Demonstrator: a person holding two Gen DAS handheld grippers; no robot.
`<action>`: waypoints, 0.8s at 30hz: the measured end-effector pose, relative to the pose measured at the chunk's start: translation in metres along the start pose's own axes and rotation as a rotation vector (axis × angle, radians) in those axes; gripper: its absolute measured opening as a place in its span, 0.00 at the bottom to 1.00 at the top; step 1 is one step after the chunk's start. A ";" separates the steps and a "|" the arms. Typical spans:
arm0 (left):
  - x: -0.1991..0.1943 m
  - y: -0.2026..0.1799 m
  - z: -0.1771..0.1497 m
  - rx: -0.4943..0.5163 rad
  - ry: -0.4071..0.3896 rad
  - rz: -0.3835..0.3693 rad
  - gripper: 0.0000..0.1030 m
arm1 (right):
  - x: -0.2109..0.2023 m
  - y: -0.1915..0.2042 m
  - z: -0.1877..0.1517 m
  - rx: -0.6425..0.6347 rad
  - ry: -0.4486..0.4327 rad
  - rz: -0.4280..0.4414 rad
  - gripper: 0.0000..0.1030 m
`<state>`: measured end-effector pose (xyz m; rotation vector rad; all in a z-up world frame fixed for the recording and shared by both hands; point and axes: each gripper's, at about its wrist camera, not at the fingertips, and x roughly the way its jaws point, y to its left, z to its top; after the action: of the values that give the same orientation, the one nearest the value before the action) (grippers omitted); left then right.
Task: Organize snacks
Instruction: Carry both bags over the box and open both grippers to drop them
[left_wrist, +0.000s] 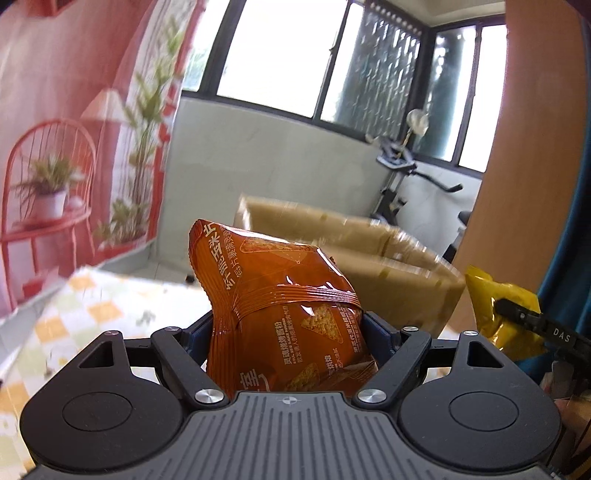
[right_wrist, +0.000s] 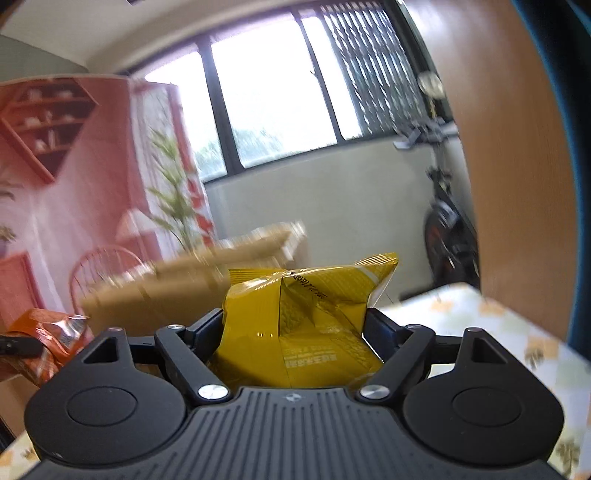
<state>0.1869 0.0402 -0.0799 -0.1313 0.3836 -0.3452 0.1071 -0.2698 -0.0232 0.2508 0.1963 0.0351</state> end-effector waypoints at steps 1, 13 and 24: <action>0.001 -0.003 0.006 0.007 -0.009 -0.006 0.81 | 0.000 0.004 0.008 -0.007 -0.012 0.017 0.80; 0.047 -0.037 0.070 0.071 -0.025 -0.042 0.81 | 0.063 0.054 0.078 -0.122 -0.040 0.159 0.80; 0.118 -0.031 0.087 0.032 0.057 -0.059 0.81 | 0.154 0.056 0.088 -0.286 0.044 0.095 0.80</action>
<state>0.3135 -0.0247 -0.0347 -0.1014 0.4307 -0.4135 0.2744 -0.2281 0.0453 -0.0257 0.2201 0.1617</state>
